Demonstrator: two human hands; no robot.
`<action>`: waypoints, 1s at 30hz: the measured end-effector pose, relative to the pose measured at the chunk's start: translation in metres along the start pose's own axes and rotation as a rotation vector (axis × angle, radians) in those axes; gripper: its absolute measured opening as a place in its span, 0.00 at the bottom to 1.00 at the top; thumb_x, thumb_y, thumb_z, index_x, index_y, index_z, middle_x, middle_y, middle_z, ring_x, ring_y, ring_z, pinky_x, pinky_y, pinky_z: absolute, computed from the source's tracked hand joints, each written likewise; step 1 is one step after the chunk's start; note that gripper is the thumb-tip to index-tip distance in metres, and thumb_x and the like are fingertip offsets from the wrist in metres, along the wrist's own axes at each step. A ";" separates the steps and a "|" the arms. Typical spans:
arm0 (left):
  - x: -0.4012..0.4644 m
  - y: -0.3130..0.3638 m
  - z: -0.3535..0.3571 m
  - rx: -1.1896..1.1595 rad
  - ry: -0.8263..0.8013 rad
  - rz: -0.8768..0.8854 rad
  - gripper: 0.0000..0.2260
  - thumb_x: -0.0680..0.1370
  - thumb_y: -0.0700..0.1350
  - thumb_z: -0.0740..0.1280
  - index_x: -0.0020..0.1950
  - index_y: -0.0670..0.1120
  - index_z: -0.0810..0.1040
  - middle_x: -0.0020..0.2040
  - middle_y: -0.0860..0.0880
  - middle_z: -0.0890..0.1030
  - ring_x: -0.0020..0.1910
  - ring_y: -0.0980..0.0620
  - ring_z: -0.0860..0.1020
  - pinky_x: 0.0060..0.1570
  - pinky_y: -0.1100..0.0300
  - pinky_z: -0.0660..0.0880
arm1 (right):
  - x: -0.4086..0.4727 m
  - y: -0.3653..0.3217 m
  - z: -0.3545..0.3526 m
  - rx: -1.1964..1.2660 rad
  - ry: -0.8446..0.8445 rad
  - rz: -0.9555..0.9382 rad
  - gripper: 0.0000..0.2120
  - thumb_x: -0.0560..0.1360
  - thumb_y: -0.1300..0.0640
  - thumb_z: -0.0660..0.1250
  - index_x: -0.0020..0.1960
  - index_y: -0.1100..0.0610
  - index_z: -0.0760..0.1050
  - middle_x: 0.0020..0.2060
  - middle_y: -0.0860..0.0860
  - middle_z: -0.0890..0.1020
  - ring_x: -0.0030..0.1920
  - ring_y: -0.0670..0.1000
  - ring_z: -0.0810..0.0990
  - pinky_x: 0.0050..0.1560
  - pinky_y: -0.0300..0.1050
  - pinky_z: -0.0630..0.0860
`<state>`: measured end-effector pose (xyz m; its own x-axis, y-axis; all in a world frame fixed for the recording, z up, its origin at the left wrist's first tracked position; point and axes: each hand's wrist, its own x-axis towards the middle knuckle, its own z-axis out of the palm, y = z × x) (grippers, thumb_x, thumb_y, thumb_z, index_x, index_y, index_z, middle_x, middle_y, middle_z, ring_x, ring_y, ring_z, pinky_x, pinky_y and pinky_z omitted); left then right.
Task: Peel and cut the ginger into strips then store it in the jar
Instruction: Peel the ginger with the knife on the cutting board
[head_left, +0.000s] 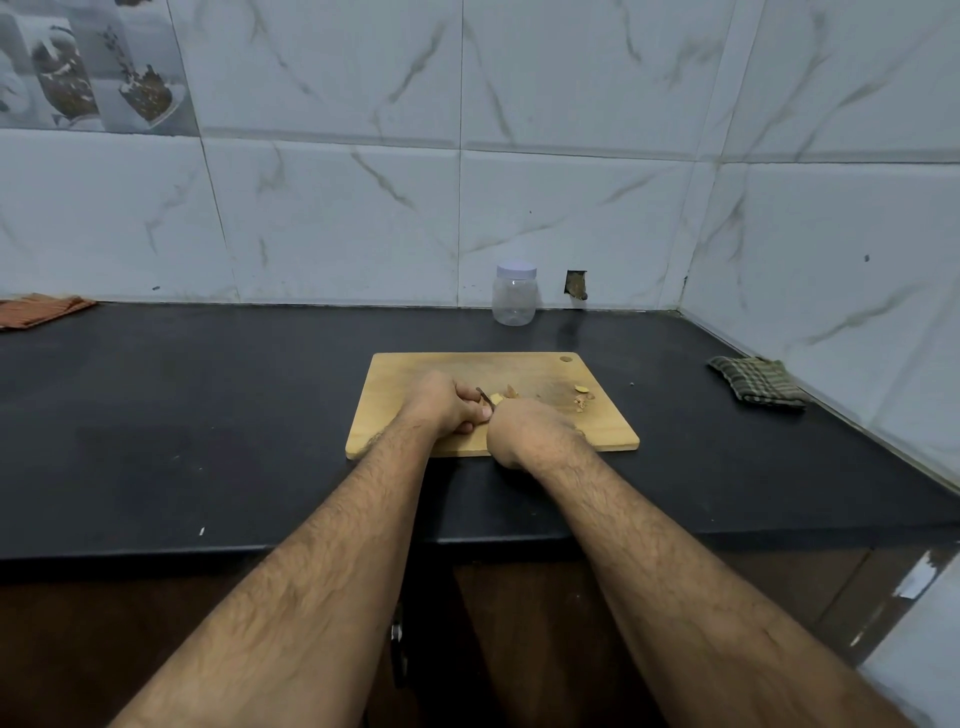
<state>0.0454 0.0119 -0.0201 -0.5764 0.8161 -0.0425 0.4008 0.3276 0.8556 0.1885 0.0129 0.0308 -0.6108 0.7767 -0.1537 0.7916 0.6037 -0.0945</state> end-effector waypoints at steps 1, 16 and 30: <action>0.000 0.000 0.000 0.002 0.001 0.004 0.09 0.74 0.40 0.75 0.54 0.45 0.85 0.40 0.52 0.84 0.26 0.61 0.73 0.33 0.68 0.73 | 0.001 -0.002 -0.001 -0.009 -0.013 0.006 0.21 0.79 0.65 0.60 0.72 0.58 0.70 0.57 0.56 0.78 0.51 0.55 0.77 0.44 0.48 0.74; -0.006 0.003 0.004 0.037 0.041 0.019 0.06 0.75 0.42 0.75 0.51 0.48 0.86 0.31 0.55 0.80 0.25 0.61 0.72 0.35 0.65 0.70 | -0.021 0.014 0.007 0.038 -0.043 -0.002 0.04 0.79 0.63 0.61 0.50 0.59 0.75 0.38 0.53 0.75 0.40 0.52 0.78 0.41 0.47 0.78; -0.007 0.001 0.004 0.059 0.050 0.022 0.10 0.74 0.43 0.76 0.55 0.47 0.85 0.36 0.55 0.82 0.26 0.62 0.73 0.35 0.67 0.70 | -0.040 0.030 0.009 0.085 -0.015 0.036 0.12 0.80 0.59 0.59 0.60 0.57 0.76 0.47 0.51 0.76 0.46 0.53 0.75 0.46 0.48 0.73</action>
<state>0.0524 0.0086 -0.0208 -0.6014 0.7989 0.0030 0.4539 0.3385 0.8242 0.2369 -0.0016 0.0248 -0.5824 0.7942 -0.1734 0.8119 0.5578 -0.1722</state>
